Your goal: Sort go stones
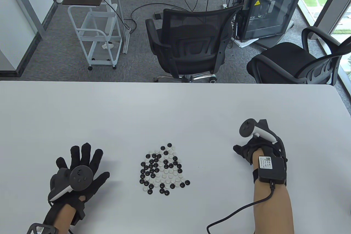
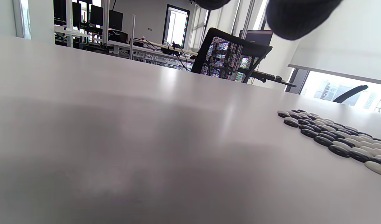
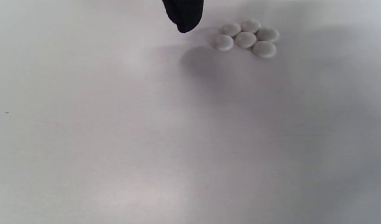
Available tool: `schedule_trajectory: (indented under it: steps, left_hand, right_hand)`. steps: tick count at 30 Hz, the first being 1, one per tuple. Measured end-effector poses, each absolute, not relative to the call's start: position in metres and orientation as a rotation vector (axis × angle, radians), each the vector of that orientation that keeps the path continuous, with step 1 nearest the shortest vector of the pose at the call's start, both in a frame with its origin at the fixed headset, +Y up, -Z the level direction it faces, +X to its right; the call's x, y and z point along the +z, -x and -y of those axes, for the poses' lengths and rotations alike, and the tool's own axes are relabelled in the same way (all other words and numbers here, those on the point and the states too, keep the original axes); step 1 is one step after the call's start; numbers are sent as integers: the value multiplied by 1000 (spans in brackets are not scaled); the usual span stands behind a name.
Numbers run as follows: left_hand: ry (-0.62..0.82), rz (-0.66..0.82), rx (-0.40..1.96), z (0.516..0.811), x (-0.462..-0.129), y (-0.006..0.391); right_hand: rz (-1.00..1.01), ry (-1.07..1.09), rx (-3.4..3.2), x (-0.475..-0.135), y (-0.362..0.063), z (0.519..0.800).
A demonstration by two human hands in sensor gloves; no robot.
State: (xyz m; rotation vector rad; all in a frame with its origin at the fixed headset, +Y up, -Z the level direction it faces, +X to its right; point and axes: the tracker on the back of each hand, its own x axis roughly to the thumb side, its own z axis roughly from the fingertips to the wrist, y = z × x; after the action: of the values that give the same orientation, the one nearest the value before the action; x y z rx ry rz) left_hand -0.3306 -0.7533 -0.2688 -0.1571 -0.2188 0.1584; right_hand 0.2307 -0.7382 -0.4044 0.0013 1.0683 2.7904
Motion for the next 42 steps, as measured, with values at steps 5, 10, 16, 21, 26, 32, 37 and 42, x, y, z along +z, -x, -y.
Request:
schedule_trajectory:
  steps: [5, 10, 16, 21, 26, 32, 37, 42]
  left_hand:
    - [164, 218, 152, 754, -270, 330]
    - [164, 221, 148, 754, -269, 329]
    - [153, 224, 153, 754, -269, 329]
    - [144, 222, 164, 753, -268, 331]
    - [140, 220, 171, 752, -267, 333]
    - [141, 218, 176, 752, -267, 334]
    - [139, 221, 174, 751, -266, 335]
    - [139, 223, 168, 751, -266, 335]
  right_hand:
    - [-1073, -326, 2675, -406, -175, 729]
    - [-1110, -572, 2674, -401, -117, 729]
    - [-1134, -751, 2609, -394, -69, 739]
    - [-1176, -822, 2585, -392, -47, 751]
    - [-1207, -784, 2596, -394, -47, 763]
    - [-1243, -593, 2660, -401, -94, 759]
    - [-1233, -303, 2682, -403, -160, 756]
    - [-1217, -69, 2701, -396, -217, 754]
